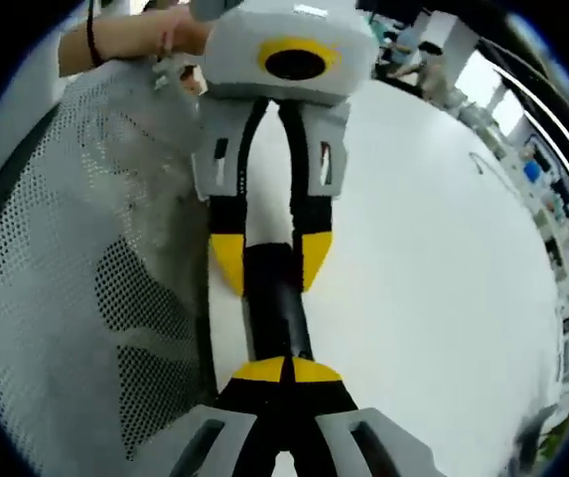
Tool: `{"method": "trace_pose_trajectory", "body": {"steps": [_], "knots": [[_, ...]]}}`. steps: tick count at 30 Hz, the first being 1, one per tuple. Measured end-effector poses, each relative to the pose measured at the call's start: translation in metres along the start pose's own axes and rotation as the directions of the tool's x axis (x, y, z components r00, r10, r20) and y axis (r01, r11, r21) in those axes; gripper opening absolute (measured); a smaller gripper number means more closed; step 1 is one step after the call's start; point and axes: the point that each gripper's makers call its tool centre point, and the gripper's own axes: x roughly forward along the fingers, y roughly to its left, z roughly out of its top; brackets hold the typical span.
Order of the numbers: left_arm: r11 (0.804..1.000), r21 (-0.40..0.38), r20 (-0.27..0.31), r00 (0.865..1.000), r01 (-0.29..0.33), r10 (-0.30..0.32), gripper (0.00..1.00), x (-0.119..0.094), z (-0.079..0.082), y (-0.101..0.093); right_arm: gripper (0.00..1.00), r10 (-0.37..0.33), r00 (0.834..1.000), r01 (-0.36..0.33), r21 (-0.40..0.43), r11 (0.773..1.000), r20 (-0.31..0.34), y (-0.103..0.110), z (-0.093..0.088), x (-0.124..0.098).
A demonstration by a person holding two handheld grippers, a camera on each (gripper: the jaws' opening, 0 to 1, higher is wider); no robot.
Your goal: Press the specified remote control buttons in sequence, fully releasing each button before pressing the next.
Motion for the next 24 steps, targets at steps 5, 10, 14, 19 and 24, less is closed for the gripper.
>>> {"method": "trace_pose_trajectory", "body": {"steps": [5, 10, 14, 19, 24], "knots": [[1.000, 0.010, -0.003, 1.000, -0.001, 0.001, 0.24, 0.000, 0.000, -0.001, 0.00, 0.013, 0.994, -0.038, 0.244, 0.969, 0.105, -0.010, 0.007, -0.002], [1.000, 0.011, -0.003, 1.000, 0.001, -0.001, 0.24, 0.000, 0.001, -0.002, 0.00, 0.006, 0.998, -0.017, 0.184, 0.983, 0.062, -0.018, 0.004, -0.002], [1.000, 0.010, -0.003, 1.000, 0.001, -0.001, 0.24, 0.000, 0.000, -0.003, 0.00, 0.058, 0.998, -0.063, 0.146, 0.987, 0.037, -0.009, 0.002, 0.001], [1.000, 0.011, -0.004, 1.000, 0.001, -0.001, 0.24, 0.000, 0.000, -0.003, 0.00, 0.071, 0.997, -0.075, 0.144, 0.987, 0.034, -0.008, 0.002, 0.001], [1.000, 0.011, -0.004, 1.000, 0.002, -0.002, 0.24, 0.000, 0.001, -0.003, 0.00, 0.113, 0.993, -0.110, 0.138, 0.984, -0.018, -0.010, 0.003, 0.003]]}}
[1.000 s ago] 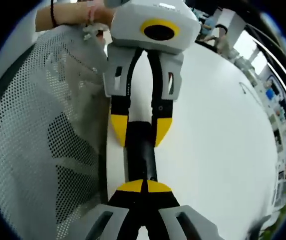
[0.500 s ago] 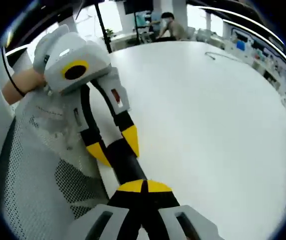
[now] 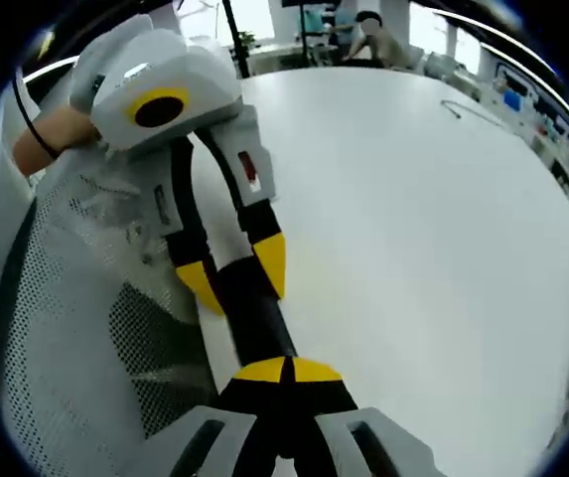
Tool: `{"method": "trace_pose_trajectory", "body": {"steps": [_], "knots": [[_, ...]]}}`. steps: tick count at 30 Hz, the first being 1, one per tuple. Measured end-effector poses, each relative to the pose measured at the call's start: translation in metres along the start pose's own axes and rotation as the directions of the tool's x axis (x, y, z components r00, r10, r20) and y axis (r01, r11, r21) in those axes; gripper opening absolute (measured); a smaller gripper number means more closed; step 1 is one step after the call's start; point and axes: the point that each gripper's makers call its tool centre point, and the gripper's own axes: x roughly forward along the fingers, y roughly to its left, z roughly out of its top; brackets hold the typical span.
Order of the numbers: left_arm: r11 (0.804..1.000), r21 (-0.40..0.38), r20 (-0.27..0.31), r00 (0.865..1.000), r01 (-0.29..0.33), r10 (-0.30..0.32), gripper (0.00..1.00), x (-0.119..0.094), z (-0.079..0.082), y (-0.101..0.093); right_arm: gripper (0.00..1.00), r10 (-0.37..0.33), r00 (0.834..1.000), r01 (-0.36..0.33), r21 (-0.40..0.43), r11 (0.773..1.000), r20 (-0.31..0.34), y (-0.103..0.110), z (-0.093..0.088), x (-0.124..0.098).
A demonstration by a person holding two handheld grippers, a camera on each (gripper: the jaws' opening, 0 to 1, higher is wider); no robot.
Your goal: Press the specified remote control buttons in sequence, fully releasing each button before pressing the next.
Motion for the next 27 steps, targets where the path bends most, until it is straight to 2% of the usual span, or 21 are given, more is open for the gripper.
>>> {"method": "trace_pose_trajectory", "body": {"steps": [12, 15, 19, 23, 24, 27], "knots": [[1.000, -0.002, 0.000, 1.000, -0.004, 0.004, 0.25, 0.001, 0.000, 0.001, 0.00, -0.004, 0.997, 0.007, 0.034, 0.999, -0.083, -0.004, 0.000, 0.004], [1.000, -0.003, 0.000, 1.000, -0.004, 0.004, 0.25, 0.001, 0.001, 0.001, 0.00, -0.014, 0.998, 0.019, 0.065, 0.998, -0.065, -0.005, 0.000, 0.003], [1.000, -0.005, 0.001, 1.000, -0.004, 0.004, 0.25, 0.001, 0.001, 0.001, 0.00, -0.030, 0.999, 0.031, 0.047, 0.998, -0.022, -0.004, -0.001, 0.002], [1.000, -0.007, 0.002, 1.000, -0.004, 0.004, 0.25, 0.001, 0.001, 0.002, 0.00, -0.055, 0.998, 0.055, 0.011, 0.998, -0.008, -0.001, 0.000, 0.001], [1.000, -0.006, 0.003, 1.000, -0.003, 0.003, 0.24, 0.001, 0.001, 0.002, 0.00, -0.048, 0.999, 0.048, -0.020, 0.999, -0.003, 0.002, 0.002, 0.001], [1.000, -0.008, 0.003, 1.000, -0.003, 0.003, 0.24, 0.000, 0.001, 0.002, 0.00, -0.001, 1.000, 0.001, -0.034, 0.999, 0.019, 0.015, 0.006, 0.000]]}}
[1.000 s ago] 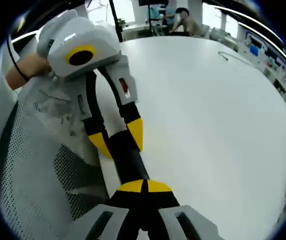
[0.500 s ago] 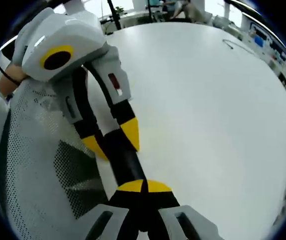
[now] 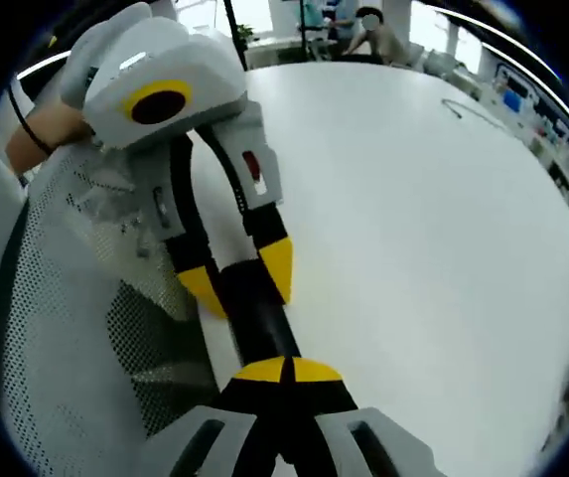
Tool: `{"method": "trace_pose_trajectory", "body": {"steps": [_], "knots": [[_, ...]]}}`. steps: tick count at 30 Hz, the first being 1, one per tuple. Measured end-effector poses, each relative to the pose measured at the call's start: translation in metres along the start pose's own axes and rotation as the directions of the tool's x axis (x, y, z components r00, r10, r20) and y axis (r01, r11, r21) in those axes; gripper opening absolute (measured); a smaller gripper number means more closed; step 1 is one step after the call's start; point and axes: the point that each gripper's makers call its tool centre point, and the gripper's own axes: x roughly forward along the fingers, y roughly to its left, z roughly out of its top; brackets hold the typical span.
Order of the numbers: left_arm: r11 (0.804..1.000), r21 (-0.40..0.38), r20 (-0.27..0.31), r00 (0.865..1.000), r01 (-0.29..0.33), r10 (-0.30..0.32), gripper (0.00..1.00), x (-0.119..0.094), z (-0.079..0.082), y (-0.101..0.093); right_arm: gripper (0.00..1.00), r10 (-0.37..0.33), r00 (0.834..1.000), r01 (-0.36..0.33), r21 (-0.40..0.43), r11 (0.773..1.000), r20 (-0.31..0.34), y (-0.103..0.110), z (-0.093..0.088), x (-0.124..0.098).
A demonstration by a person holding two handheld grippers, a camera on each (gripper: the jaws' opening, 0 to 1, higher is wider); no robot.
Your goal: Press the specified remote control buttons in sequence, fully releasing each button before pressing the next.
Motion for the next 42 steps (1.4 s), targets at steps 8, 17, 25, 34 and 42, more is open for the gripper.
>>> {"method": "trace_pose_trajectory", "body": {"steps": [8, 17, 25, 34, 42], "knots": [[1.000, 0.003, 0.000, 1.000, 0.001, -0.001, 0.24, -0.0003, 0.0003, -0.0007, 0.00, -0.022, 1.000, 0.022, -0.058, 0.998, -0.011, 0.0014, -0.0005, 0.0011], [1.000, 0.004, -0.001, 1.000, 0.002, -0.002, 0.24, -0.0003, 0.0006, -0.0011, 0.00, -0.060, 0.997, 0.051, -0.158, 0.986, -0.049, 0.0009, -0.0008, 0.0034], [1.000, 0.004, -0.002, 1.000, 0.002, -0.002, 0.24, -0.0004, 0.0004, -0.0004, 0.00, -0.077, 0.996, 0.068, -0.143, 0.987, -0.053, -0.0009, 0.0003, 0.0043], [1.000, 0.003, -0.002, 1.000, 0.002, -0.002, 0.24, 0.0001, 0.0000, 0.0003, 0.00, -0.089, 0.996, 0.085, -0.138, 0.987, -0.019, -0.0010, 0.0006, 0.0045], [1.000, 0.005, -0.003, 1.000, 0.002, -0.002, 0.24, 0.0003, -0.0002, 0.0005, 0.00, -0.080, 0.997, 0.080, -0.092, 0.993, 0.011, 0.0008, 0.0055, 0.0058]]}}
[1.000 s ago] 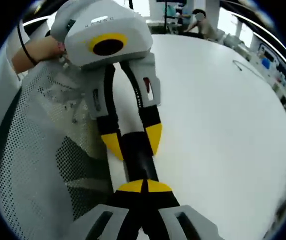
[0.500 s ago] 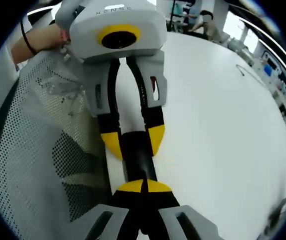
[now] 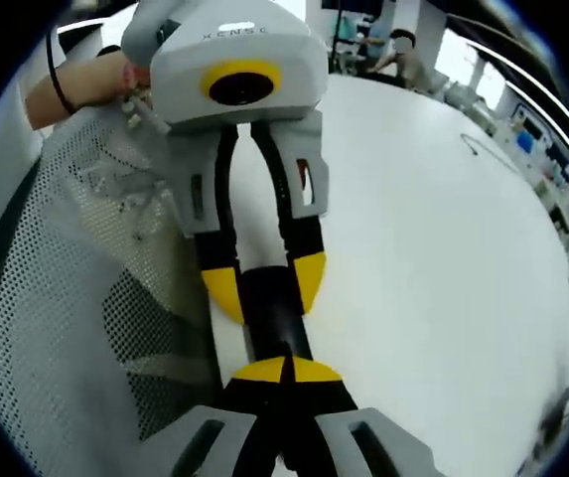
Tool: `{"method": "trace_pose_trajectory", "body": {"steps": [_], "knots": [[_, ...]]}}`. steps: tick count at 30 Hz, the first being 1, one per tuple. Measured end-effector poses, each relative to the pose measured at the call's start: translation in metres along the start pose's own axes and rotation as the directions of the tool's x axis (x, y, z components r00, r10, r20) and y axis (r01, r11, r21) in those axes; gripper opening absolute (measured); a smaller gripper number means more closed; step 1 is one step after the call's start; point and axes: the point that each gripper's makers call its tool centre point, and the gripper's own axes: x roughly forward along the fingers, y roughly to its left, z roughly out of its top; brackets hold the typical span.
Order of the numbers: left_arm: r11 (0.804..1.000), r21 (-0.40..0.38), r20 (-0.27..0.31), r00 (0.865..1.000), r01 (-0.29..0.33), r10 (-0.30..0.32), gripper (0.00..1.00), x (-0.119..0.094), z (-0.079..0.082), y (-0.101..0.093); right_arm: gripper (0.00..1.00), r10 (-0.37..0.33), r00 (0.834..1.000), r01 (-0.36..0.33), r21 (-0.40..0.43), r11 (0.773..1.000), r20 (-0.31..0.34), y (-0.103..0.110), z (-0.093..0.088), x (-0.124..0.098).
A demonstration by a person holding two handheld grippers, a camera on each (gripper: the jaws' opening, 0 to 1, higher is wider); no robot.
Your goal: Press the specified remote control buttons in sequence, fully releasing each button before pressing the next.
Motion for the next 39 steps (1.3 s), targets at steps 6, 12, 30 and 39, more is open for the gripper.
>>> {"method": "trace_pose_trajectory", "body": {"steps": [6, 12, 30, 39], "knots": [[1.000, 0.000, 0.000, 1.000, 0.000, 0.000, 0.24, 0.000, 0.000, 0.000, 0.00, 0.001, 1.000, -0.002, -0.049, 0.999, -0.024, 0.002, -0.002, 0.000], [1.000, 0.002, -0.001, 1.000, 0.002, -0.002, 0.24, 0.000, 0.000, -0.001, 0.00, 0.022, 0.998, -0.026, -0.075, 0.997, -0.053, 0.003, -0.001, 0.002], [1.000, 0.002, -0.003, 1.000, -0.002, 0.002, 0.24, 0.000, -0.001, 0.001, 0.00, -0.066, 0.998, 0.068, -0.161, 0.985, 0.018, 0.001, 0.001, 0.002], [1.000, 0.004, -0.005, 1.000, 0.000, 0.000, 0.24, 0.000, 0.000, 0.000, 0.00, -0.003, 0.999, 0.012, -0.279, 0.960, 0.032, 0.010, 0.009, 0.005]]}}
